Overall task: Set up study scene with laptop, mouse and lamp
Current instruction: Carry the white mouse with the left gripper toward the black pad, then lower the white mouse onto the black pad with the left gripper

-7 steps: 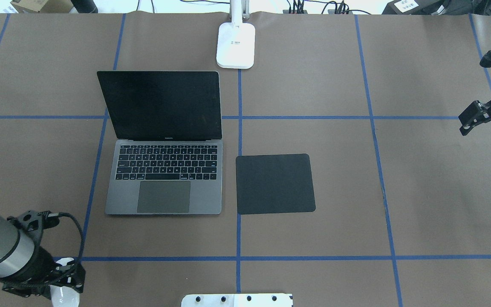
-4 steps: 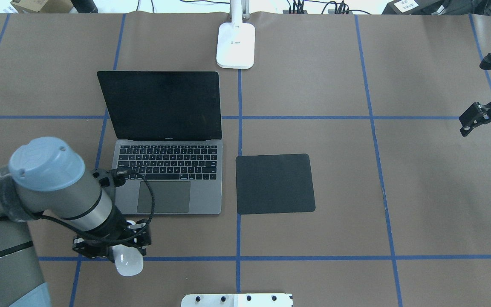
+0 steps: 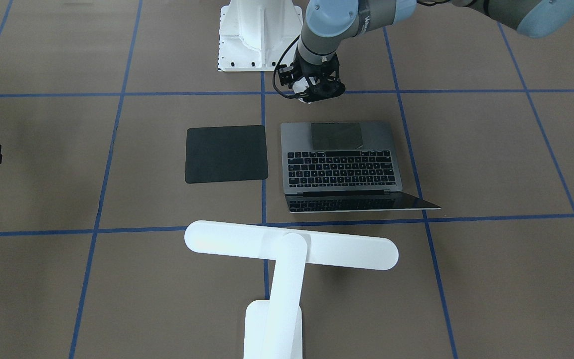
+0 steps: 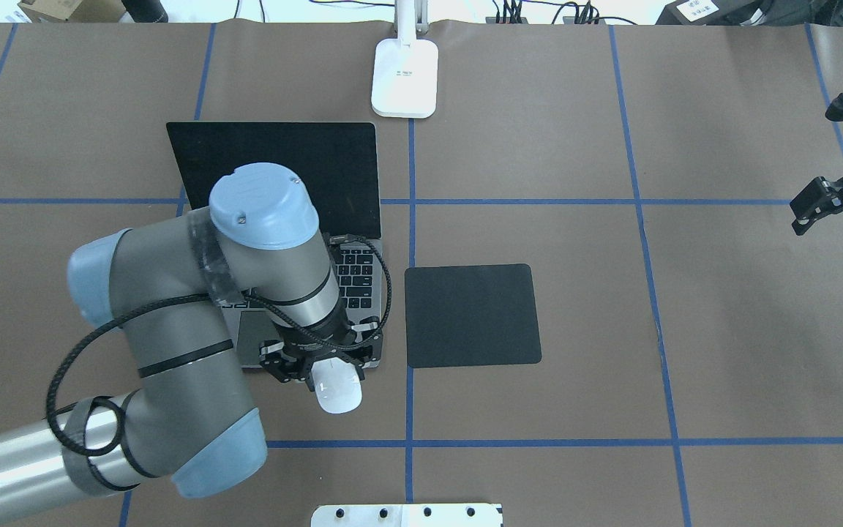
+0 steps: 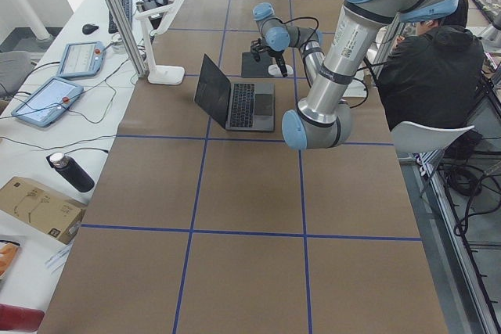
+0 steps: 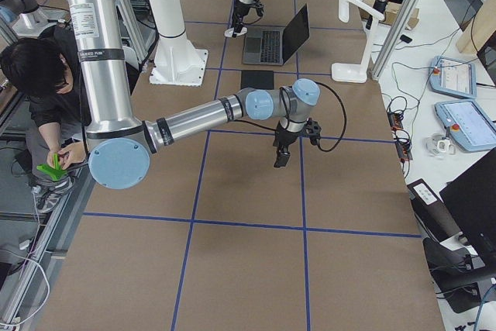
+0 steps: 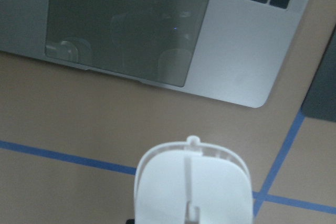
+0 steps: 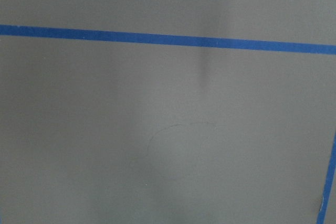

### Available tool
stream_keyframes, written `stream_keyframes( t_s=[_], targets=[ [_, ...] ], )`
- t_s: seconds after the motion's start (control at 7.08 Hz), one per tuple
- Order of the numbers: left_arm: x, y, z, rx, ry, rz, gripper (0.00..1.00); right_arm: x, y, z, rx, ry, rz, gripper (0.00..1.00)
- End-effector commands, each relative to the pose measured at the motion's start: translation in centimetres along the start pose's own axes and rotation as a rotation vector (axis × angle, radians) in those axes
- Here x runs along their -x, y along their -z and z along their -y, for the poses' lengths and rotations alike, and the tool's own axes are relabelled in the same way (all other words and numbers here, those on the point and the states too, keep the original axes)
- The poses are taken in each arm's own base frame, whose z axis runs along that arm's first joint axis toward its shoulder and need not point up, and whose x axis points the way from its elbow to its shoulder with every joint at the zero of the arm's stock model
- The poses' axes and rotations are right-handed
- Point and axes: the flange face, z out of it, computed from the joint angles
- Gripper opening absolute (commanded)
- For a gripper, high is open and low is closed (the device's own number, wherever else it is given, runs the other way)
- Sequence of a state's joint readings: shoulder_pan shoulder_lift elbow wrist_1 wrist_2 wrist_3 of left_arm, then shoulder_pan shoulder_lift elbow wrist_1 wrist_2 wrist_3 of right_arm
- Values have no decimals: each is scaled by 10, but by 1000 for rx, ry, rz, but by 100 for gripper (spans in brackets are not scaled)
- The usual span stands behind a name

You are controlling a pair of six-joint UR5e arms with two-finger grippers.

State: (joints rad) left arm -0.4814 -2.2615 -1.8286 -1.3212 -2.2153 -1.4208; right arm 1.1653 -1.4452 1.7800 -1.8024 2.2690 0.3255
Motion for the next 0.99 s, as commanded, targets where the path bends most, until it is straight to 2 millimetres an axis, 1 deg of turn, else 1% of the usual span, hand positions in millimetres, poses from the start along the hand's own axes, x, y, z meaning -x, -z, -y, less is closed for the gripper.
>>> stream_keyframes(
  t_s=[0.0, 0.14, 0.28, 0.42, 0.57, 0.85],
  targets=[
    [-83, -3, 21, -23, -16, 22, 16, -1, 1, -1, -2, -2, 2, 99],
    [-122, -7, 30, -24, -26, 35, 16, 0, 2, -1, -3, -3, 1, 100],
    [-131, -19, 40, -21, -45, 48, 16, -1, 2, 0, -3, -5, 0, 99],
    [-134, -35, 53, -24, -54, 43, 18, -3, 3, 0, -5, -7, 1, 99],
    [-141, -46, 62, -23, -51, 49, 18, -1, 4, 0, -7, -5, 2, 100],
    [-175, -48, 67, -34, -82, 76, 18, -1, 5, 1, -9, -7, 2, 100]
  ],
)
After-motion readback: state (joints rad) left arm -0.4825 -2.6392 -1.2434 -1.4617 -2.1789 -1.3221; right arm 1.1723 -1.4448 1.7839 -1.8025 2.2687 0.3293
